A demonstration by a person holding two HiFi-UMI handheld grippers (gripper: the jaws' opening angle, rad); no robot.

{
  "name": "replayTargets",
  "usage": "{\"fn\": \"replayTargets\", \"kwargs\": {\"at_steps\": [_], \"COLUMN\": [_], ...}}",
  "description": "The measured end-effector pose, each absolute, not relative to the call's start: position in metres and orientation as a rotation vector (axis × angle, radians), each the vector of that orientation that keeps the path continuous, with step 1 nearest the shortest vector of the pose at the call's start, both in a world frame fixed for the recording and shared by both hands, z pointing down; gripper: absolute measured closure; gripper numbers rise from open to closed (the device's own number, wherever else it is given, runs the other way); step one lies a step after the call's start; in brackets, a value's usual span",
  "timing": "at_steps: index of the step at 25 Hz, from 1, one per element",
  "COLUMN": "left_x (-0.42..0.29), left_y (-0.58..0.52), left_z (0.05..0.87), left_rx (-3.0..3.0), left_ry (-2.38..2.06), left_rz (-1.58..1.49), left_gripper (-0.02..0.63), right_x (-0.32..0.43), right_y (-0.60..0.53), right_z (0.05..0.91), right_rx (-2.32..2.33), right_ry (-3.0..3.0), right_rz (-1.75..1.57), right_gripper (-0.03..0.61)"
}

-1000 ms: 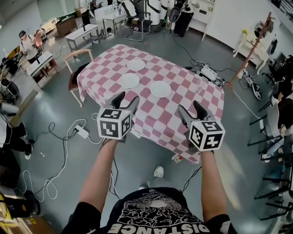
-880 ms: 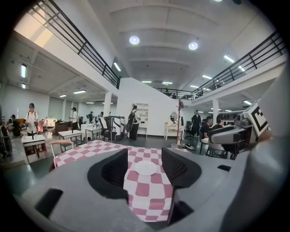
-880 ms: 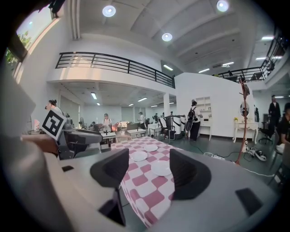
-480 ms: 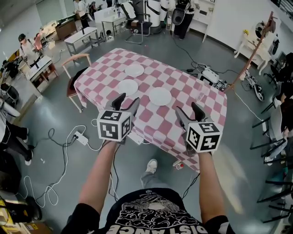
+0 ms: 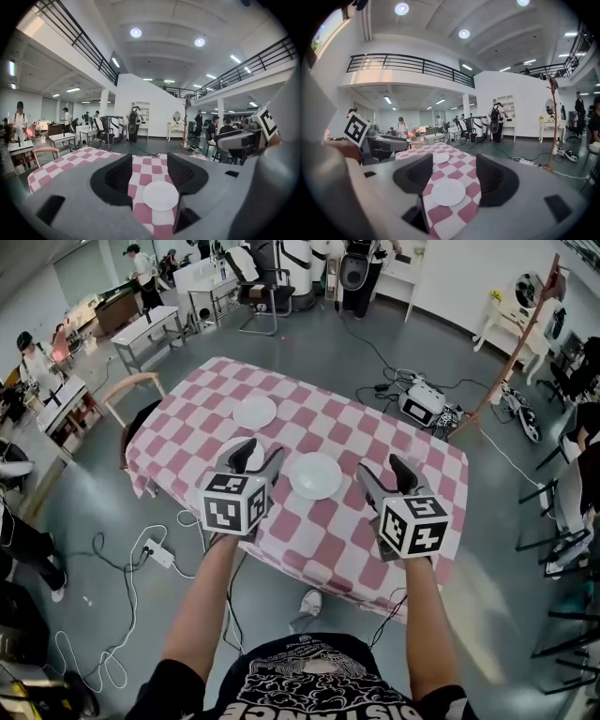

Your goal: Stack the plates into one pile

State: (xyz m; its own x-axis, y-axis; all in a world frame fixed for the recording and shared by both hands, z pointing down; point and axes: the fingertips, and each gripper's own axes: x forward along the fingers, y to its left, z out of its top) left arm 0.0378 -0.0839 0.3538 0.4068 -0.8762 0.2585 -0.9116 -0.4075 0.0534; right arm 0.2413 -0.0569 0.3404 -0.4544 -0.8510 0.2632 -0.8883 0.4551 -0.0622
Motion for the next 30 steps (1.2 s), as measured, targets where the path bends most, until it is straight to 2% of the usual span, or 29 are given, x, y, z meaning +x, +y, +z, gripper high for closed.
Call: {"fn": "replayTargets", "kwargs": {"at_steps": [11, 30], "left_x": [0.052, 0.066], "left_y": [-0.183, -0.230], "left_z": [0.368, 0.379], "left_rx": [2.469, 2.538], "left_ry": [-1.553, -1.358], "left_rz": [0.327, 0.368], "left_gripper": [0.380, 0.365], "right_x": [0.263, 0.263], "right_y": [-0.149, -0.175], "right_z": [0.361, 0.381], "right_rx": [1.566, 1.611], "right_ry": [-2.468, -2.407], "right_rz": [0.363, 0.446], "right_gripper": [0.301, 0.301]}}
